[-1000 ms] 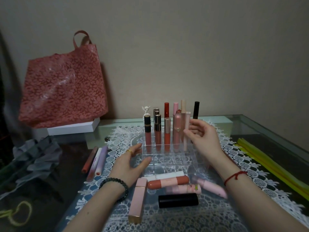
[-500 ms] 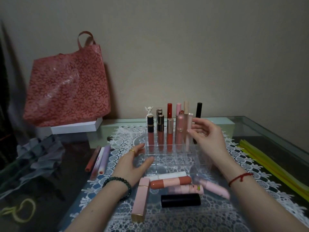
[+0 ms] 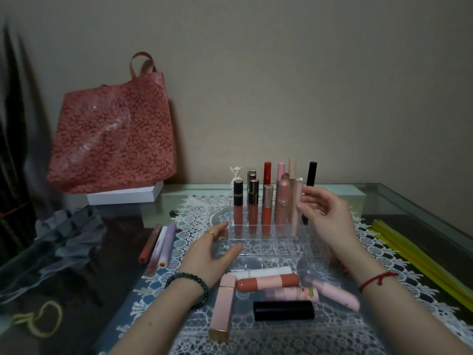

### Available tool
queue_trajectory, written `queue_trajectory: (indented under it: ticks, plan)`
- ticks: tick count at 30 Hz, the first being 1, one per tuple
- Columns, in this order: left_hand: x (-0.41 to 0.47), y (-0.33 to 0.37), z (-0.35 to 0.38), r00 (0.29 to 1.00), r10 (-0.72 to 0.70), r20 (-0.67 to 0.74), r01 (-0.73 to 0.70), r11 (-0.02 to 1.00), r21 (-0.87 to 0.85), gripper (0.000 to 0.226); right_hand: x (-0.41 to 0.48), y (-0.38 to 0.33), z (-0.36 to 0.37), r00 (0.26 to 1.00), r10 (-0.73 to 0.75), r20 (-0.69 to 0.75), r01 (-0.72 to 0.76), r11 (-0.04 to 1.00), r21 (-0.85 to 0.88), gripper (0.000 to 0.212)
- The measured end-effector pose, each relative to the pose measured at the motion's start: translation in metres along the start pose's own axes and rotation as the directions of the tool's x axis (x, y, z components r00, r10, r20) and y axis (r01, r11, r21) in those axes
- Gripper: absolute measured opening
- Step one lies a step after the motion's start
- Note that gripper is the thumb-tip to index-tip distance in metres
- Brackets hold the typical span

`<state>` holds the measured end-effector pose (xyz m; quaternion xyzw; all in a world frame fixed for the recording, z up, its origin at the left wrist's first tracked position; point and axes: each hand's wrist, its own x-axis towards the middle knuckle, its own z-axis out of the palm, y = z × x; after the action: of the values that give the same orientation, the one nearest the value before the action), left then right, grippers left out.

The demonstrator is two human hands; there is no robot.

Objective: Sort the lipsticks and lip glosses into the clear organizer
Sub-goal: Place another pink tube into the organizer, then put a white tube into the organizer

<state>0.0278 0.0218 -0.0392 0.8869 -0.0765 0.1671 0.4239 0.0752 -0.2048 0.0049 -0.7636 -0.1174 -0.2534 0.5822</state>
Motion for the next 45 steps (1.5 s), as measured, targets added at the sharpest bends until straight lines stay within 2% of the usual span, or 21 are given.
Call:
queue_trajectory:
  ticks: [6,8,12,14,16,22,25,28,30,32,36,39,42,45]
  plan:
    - [-0.002,0.004,-0.005,0.999,0.014,-0.032,-0.015,0.999,-0.051,0.063,0.001,0.000,-0.004,1.000,-0.016,-0.012,0.016,1.000,0.022,0.035]
    - [-0.003,0.007,-0.009,0.998,0.036,-0.053,-0.039,0.998,-0.047,0.062,0.000,-0.006,-0.008,0.997,-0.043,-0.063,0.043,0.999,-0.011,0.036]
    - [-0.005,0.006,-0.031,0.989,0.052,-0.140,-0.060,0.997,-0.052,0.060,-0.003,-0.039,-0.012,0.952,-0.220,-0.212,0.201,0.973,-0.109,0.034]
    - [-0.003,0.001,-0.049,0.982,0.048,-0.184,-0.058,0.997,-0.049,0.059,-0.009,-0.060,-0.008,0.928,-0.293,-0.228,0.276,0.956,-0.103,0.033]
    - [-0.002,-0.008,-0.068,0.974,0.030,-0.225,-0.039,0.999,-0.036,0.055,-0.018,-0.079,0.003,0.928,-0.333,-0.164,0.323,0.943,-0.083,0.032]
    - [-0.010,-0.048,-0.109,0.960,-0.061,-0.275,0.068,0.998,0.015,0.052,-0.035,-0.114,0.067,0.905,-0.390,0.168,0.400,0.916,-0.028,0.030]
    - [-0.018,-0.064,-0.117,0.960,-0.100,-0.260,0.122,0.990,0.069,0.059,-0.037,-0.112,0.106,0.867,-0.359,0.346,0.394,0.918,-0.035,0.031]
    - [-0.023,-0.074,-0.121,0.977,-0.145,-0.157,0.159,0.984,0.080,0.074,-0.033,-0.097,0.145,0.836,-0.276,0.475,0.355,0.931,-0.083,0.031]
    - [-0.027,-0.075,-0.123,0.992,-0.107,-0.072,0.115,0.985,0.131,0.080,-0.028,-0.084,0.170,0.816,-0.192,0.546,0.335,0.926,-0.175,0.035]
    - [-0.030,-0.070,-0.125,0.998,-0.051,-0.030,0.055,0.984,0.171,0.068,-0.023,-0.072,0.191,0.793,-0.103,0.600,0.317,0.911,-0.263,0.040]
    - [-0.031,-0.065,-0.126,0.996,-0.029,0.079,0.011,0.977,0.212,0.064,-0.014,-0.055,0.221,0.744,0.053,0.665,0.267,0.890,-0.370,0.050]
    - [-0.030,-0.067,-0.127,0.991,-0.034,0.133,-0.005,0.960,0.281,0.065,-0.010,-0.047,0.234,0.716,0.131,0.685,0.289,0.838,-0.463,0.054]
    - [-0.028,-0.071,-0.125,0.987,-0.054,0.149,0.004,0.948,0.318,0.078,-0.009,-0.039,0.238,0.707,0.154,0.691,0.321,0.801,-0.506,0.047]
    - [-0.027,-0.072,-0.125,0.988,-0.057,0.145,0.004,0.939,0.343,0.080,-0.011,-0.035,0.239,0.706,0.168,0.688,0.301,0.807,-0.507,0.036]
